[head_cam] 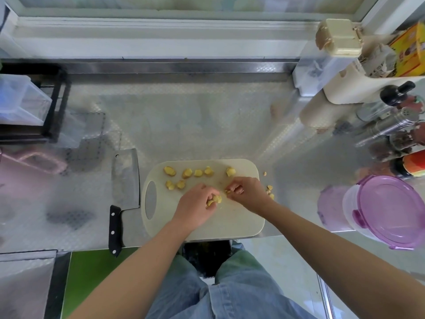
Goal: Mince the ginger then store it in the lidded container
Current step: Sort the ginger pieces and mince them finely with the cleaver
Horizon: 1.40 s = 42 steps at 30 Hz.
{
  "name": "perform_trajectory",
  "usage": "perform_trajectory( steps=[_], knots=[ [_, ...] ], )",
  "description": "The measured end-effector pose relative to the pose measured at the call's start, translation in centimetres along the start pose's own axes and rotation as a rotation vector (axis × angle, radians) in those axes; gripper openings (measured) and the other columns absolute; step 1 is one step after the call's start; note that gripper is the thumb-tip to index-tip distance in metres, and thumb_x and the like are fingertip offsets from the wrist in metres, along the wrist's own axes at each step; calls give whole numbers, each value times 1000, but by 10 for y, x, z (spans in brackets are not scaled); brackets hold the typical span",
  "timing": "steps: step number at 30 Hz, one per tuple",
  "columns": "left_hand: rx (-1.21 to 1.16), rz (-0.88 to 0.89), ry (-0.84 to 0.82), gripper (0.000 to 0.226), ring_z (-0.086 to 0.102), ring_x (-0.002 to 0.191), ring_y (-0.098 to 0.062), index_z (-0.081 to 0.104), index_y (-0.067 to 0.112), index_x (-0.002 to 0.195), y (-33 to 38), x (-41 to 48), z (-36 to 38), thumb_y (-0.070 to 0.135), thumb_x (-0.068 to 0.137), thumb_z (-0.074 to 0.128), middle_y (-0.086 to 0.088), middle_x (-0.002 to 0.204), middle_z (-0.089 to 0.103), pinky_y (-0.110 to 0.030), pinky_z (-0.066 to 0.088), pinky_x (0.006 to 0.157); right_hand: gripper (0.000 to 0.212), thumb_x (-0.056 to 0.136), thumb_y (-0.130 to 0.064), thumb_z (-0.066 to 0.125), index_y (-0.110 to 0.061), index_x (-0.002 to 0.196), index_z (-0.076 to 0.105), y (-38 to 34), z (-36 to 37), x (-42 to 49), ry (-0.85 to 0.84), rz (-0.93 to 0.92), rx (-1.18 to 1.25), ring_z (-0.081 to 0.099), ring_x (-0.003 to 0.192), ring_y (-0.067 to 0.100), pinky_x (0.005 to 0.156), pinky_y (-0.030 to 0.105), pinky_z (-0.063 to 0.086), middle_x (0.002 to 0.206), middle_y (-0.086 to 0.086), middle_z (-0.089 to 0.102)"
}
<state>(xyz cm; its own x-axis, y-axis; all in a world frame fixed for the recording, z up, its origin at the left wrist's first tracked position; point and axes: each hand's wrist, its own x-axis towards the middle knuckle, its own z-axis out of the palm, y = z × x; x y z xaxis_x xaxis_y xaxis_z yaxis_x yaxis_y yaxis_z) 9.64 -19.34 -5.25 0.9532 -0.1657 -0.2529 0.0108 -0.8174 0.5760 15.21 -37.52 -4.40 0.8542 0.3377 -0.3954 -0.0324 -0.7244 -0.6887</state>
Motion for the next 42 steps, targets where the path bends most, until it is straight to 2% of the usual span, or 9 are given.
perform_trajectory(
  steps=[4, 9, 14, 17, 23, 28, 34, 39, 42],
  knots=[
    [9, -25, 58, 22, 55, 83, -9, 64, 25, 112, -4, -5, -7, 26, 90, 61, 8, 99, 55, -24, 47, 71, 10, 80, -2, 71, -6, 89, 69, -4, 3, 5, 88, -88, 48, 61, 76, 17, 71, 20, 50, 86, 6, 67],
    [9, -70, 74, 19, 56, 87, -10, 65, 25, 109, -10, -9, -9, 25, 91, 59, 8, 101, 55, -22, 43, 72, 8, 81, -5, 70, -4, 89, 69, 0, 9, -2, -56, -156, -65, 57, 71, 14, 64, 10, 43, 79, -2, 62],
    [-14, -90, 90, 17, 59, 90, -12, 66, 24, 108, -12, -11, -9, 23, 92, 59, 7, 103, 57, -30, 49, 76, 11, 78, -3, 72, -6, 88, 69, -8, 8, 8, 64, -227, -29, 59, 76, 16, 69, 17, 48, 88, 3, 62],
    [1, -101, 102, 17, 58, 92, -12, 66, 24, 108, -12, -13, -11, 23, 91, 59, 6, 104, 57, -30, 49, 76, 11, 79, -6, 71, -9, 89, 68, -13, 11, 17, 17, -248, -76, 57, 77, 14, 73, 20, 46, 90, 4, 64],
    [20, -111, 143, 17, 56, 93, -14, 67, 21, 105, -17, -18, -13, 21, 89, 61, 5, 99, 58, -27, 46, 71, 8, 84, -8, 69, -8, 92, 68, -8, 12, 0, -122, -166, -129, 55, 67, 7, 65, 11, 44, 78, -4, 60],
    [74, -195, 298, 13, 55, 90, -21, 65, 16, 95, -22, -20, -22, 16, 83, 67, -1, 92, 58, -27, 38, 59, 9, 76, -11, 76, -11, 84, 71, -34, 12, 16, 69, -52, 37, 59, 72, 11, 71, 21, 49, 83, -1, 65],
    [259, -248, 289, 32, 46, 100, -22, 64, 23, 109, -38, -16, -40, 20, 78, 72, -2, 105, 52, -30, 43, 79, 19, 71, -11, 82, -12, 83, 68, -62, 29, 37, -62, 101, 124, 53, 61, -1, 58, 6, 41, 67, -9, 59],
    [289, -211, 248, 36, 44, 102, -21, 66, 25, 113, -42, -6, -45, 18, 78, 72, -2, 103, 49, -30, 42, 85, 19, 70, -11, 83, -10, 84, 70, -61, 43, 47, -63, 169, 109, 57, 64, 2, 63, 15, 45, 68, -10, 61],
    [289, -197, 258, 33, 46, 101, -23, 70, 22, 106, -46, -1, -46, 15, 75, 76, -3, 102, 51, -33, 46, 84, 15, 73, -12, 79, -13, 87, 75, -62, 47, 52, -66, 167, 53, 67, 78, 9, 77, 25, 55, 80, -4, 71]
  ],
)
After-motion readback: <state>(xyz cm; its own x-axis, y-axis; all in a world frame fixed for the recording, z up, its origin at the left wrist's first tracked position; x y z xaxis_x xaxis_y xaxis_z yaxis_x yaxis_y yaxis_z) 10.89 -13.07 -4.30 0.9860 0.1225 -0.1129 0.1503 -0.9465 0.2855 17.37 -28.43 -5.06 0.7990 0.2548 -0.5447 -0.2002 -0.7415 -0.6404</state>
